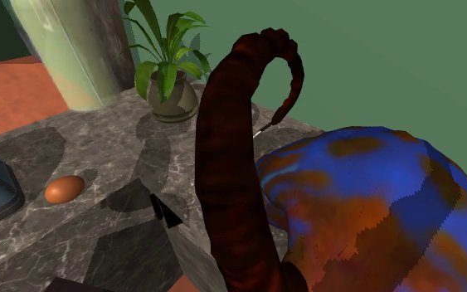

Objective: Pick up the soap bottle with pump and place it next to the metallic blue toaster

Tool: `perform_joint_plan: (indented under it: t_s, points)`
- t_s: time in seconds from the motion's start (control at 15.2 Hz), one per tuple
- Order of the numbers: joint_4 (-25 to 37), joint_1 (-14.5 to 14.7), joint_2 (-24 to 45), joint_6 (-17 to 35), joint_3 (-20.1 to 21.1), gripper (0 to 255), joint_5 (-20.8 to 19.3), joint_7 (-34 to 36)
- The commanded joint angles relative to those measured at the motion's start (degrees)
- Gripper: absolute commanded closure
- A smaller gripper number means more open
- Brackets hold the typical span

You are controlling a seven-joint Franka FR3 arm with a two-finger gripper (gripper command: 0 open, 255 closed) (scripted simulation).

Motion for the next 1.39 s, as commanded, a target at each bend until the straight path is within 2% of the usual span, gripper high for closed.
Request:
perform_joint_plan:
  t_s: [0.0, 0.66, 1.32]
  points:
    - [-1.9, 0.8, -2.3, -0.3, 1.3, 255, 0.7, 2.2]
    - [-7.9, 4.7, -11.1, -2.2, 9.3, 255, 5.6, 14.1]
    - [-7.3, 7.8, -14.5, -4.2, 19.3, 255, 11.4, 27.6]
